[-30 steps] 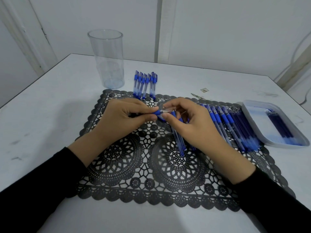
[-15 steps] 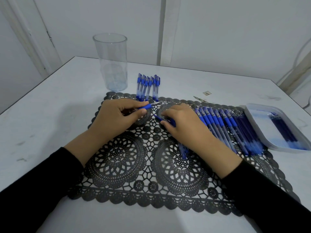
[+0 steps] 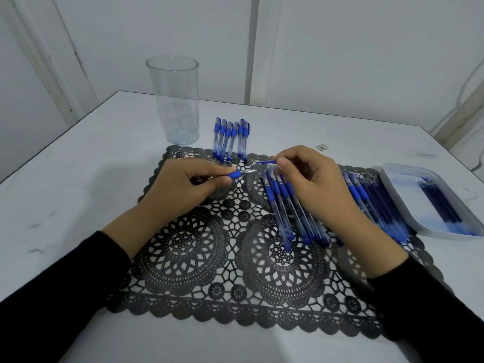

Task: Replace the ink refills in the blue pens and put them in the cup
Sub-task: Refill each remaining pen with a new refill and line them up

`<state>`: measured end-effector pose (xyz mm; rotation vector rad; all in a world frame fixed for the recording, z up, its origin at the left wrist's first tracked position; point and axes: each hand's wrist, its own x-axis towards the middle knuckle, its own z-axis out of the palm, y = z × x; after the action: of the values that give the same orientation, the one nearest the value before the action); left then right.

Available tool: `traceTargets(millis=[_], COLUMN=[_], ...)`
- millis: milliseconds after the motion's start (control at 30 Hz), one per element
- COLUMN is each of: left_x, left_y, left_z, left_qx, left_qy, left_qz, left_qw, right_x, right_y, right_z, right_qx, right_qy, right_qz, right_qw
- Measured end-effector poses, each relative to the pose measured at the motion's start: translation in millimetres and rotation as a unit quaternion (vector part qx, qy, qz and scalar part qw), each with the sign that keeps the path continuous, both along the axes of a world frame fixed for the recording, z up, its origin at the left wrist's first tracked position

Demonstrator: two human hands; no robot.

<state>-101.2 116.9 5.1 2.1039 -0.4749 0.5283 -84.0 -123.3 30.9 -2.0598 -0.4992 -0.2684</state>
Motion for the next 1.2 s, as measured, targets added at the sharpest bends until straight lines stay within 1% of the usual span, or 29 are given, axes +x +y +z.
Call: traceTargets(millis=[133, 267, 400, 467, 533, 567, 667, 767, 867, 1033, 1200], left_x=[-1.8, -4.6, -7.6, -8.6, -9.5, -9.9, -10.8, -11.0, -11.4, -9.6, -7.8], left_y=[-3.3, -7.0, -10.6, -11.8, -13.2, -13.8, -15.0, -14.9, -17.2, -17.6, -16.8], left_z=[0.7, 2.4, 3.6, 3.6, 3.8, 4.1, 5.6, 6.9, 7.6, 5.1, 3.1], left_qx=[-0.013, -0.023, -0.032, -0.048, -0.069, -0.074, -0.066, -0.061, -0.058, -0.033, -0.023], left_qy=[-0.004, -0.001, -0.004, -0.004, -0.006, -0.012, -0.043, -0.071, -0.095, -0.123, -0.115], left_qz=[-0.01, -0.012, -0.013, -0.002, 0.008, 0.009, -0.001, -0.01, -0.012, -0.017, -0.013], left_qw=[1.0, 1.0, 0.999, 0.999, 0.998, 0.997, 0.997, 0.996, 0.994, 0.992, 0.993], right_x=[-1.1, -4.7, -10.0, -11.7, -12.4, -12.1, -10.7, -10.4, -10.4, -8.7, -8.5], right_y=[3.5, 9.9, 14.8, 14.1, 10.7, 8.4, 3.4, 1.3, 0.1, -0.8, 0.6], right_z=[-1.2, -4.7, -7.3, -7.1, -5.5, -4.7, -2.5, 1.1, 3.7, -0.4, -4.3], right_qx=[0.023, 0.006, 0.038, 0.063, 0.096, 0.097, 0.06, 0.047, 0.041, 0.036, 0.036], right_qy=[0.014, 0.006, 0.007, 0.009, 0.03, 0.028, -0.028, -0.074, -0.102, -0.111, -0.086], right_qz=[0.006, 0.024, 0.055, 0.062, 0.073, 0.076, 0.061, 0.048, 0.045, 0.047, 0.047], right_qw=[1.0, 1.0, 0.998, 0.996, 0.992, 0.992, 0.996, 0.995, 0.993, 0.992, 0.994])
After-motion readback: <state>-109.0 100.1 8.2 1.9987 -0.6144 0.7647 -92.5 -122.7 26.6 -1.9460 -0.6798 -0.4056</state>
